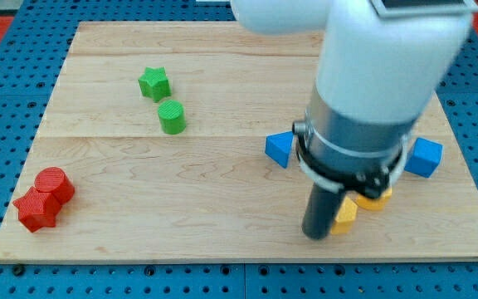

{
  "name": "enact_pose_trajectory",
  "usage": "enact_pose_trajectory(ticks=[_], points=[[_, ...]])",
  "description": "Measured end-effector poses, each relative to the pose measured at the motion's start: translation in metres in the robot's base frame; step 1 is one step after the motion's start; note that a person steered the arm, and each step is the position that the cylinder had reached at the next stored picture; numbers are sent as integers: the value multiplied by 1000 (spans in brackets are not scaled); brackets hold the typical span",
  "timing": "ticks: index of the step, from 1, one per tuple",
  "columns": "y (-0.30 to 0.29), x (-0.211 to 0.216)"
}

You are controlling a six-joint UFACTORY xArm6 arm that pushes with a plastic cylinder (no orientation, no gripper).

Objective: Push the blue cube towards the blue triangle

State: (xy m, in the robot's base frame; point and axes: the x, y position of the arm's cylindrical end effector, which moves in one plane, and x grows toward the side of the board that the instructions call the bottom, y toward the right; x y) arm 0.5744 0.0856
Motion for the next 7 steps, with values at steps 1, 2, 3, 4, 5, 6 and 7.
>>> enact_pose_trajectory(ticks=[1,2,3,4,5,6,7], points=[[30,11],[28,25],[148,31],[223,-8],[223,-20],[223,-29],[223,-36]])
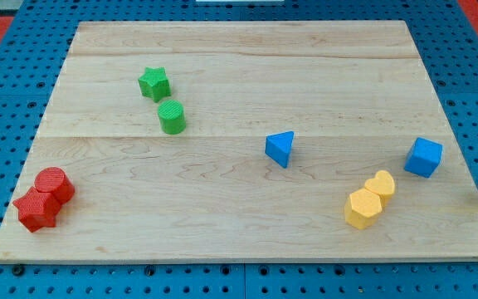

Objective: Push the blue cube towards the blue triangle

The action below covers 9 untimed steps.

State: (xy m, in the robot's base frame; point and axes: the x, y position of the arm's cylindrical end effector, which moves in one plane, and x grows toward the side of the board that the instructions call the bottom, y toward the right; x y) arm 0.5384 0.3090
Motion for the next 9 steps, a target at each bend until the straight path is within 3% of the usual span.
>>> enact_pose_trajectory(ticks=[8,9], points=[[-1,-24],[-26,-38]])
